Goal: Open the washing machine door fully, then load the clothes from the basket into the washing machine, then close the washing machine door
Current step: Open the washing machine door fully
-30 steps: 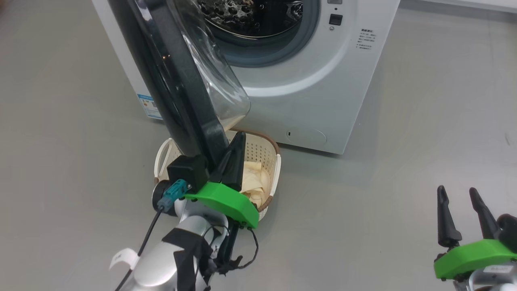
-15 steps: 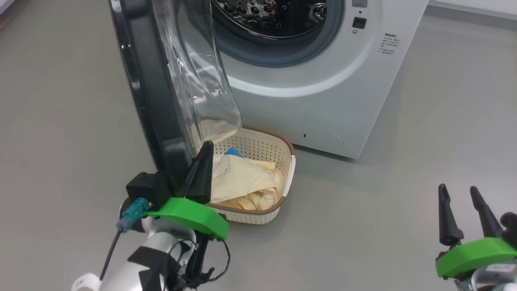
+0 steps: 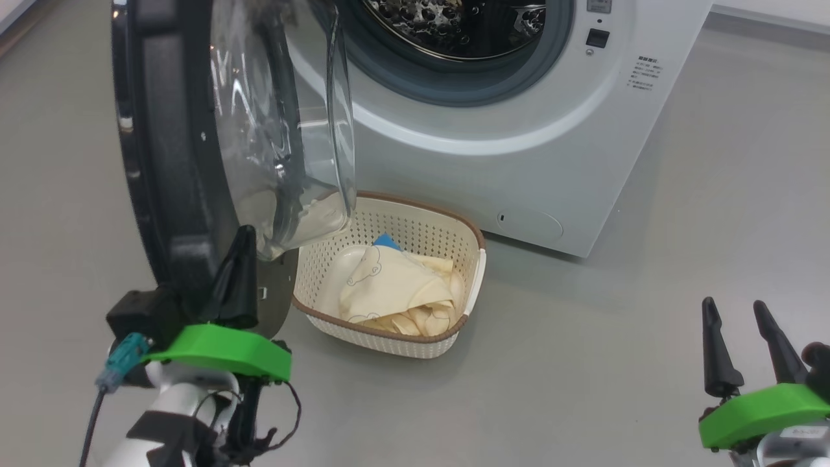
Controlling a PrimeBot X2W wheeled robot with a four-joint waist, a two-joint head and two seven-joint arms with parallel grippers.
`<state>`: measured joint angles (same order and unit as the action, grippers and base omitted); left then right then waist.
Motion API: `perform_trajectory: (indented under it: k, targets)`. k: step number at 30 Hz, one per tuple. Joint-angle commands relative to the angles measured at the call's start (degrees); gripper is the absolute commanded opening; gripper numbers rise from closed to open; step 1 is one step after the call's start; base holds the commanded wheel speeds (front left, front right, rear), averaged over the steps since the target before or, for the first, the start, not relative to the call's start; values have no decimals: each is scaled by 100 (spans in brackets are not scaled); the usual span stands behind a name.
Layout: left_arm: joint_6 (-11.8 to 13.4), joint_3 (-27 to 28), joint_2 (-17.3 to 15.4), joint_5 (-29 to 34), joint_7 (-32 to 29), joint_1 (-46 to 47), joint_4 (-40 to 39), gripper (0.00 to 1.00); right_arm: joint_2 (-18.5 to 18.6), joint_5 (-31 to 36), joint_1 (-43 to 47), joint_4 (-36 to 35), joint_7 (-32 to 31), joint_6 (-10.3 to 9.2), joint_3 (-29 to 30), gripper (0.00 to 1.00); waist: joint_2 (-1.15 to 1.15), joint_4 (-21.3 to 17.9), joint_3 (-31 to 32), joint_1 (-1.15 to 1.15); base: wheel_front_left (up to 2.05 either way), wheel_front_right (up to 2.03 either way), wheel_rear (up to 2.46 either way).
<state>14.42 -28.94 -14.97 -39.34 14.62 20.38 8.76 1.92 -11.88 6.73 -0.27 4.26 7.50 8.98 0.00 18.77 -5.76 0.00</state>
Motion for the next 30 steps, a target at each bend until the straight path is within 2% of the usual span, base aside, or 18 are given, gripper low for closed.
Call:
perform_trajectory:
  k: [1,13,30]
  targets:
    - [1278,491,-327,-1,38,94,-177,0,96,4,-125,-224,-13,-1,-146,100,0,-13,-4,0,0,0,0]
    - [1502,1201,-766,-54,38,-222,-15,0,96,22,-152,-269,-37,-1,-165,100,0,-109,-22,0,0,0,0]
    - [1433,1800,-1245,-271,35,-154,702,0,96,527,-121,-546,-114,-1,-129,100,0,-277,24,0,0,0,0]
